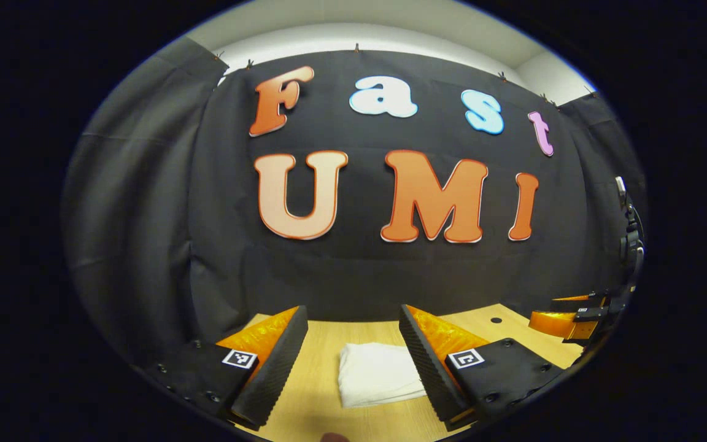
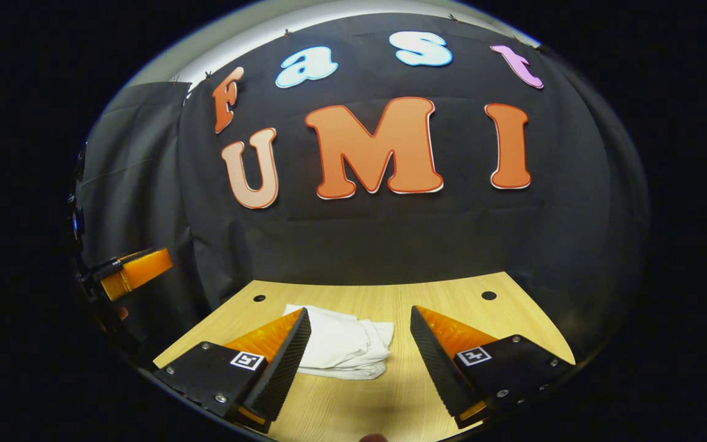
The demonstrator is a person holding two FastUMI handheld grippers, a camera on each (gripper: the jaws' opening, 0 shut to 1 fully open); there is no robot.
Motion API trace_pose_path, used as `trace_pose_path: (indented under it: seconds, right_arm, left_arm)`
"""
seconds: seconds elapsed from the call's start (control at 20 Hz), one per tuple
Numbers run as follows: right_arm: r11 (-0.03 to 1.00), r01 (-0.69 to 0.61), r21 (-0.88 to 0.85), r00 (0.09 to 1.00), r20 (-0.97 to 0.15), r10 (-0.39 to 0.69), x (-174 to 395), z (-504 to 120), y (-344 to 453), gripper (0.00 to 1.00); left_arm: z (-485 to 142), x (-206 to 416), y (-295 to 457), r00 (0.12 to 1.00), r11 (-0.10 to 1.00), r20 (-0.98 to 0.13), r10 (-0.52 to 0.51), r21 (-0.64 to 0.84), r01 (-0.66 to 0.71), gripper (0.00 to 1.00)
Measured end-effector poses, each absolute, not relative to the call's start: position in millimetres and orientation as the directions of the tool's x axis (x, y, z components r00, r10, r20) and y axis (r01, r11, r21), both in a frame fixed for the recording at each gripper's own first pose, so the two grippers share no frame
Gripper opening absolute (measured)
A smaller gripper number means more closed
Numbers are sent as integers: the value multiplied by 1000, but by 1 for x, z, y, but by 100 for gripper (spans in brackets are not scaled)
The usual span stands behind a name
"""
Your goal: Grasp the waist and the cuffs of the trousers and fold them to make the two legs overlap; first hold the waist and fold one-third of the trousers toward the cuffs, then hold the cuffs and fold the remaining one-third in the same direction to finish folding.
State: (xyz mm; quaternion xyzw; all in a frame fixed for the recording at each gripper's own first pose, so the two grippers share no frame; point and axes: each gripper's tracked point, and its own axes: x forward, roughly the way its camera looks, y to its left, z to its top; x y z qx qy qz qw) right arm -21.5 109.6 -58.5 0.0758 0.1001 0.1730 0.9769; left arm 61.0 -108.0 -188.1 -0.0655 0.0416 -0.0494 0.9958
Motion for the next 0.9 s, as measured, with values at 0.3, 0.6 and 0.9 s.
trace_pose_path:
  seconds: [0.3, 0.6, 0.9]
  right_arm:
    - [931, -332, 149, 932, -102, 348, -56, -32, 121, 98]
    - [925, -354, 136, 928, -73, 365, -85, -22, 139, 98]
    - [939, -324, 118, 943, -46, 331, -100, -17, 126, 98]
  left_arm:
    - [-190, 29, -97, 992, 985, -71, -102, -148, 91, 97]
    - [-187, 2, -85, 995, 989, -45, -87, -123, 81, 97]
    - [-179, -19, -75, 996, 989, -33, -87, -122, 83, 99]
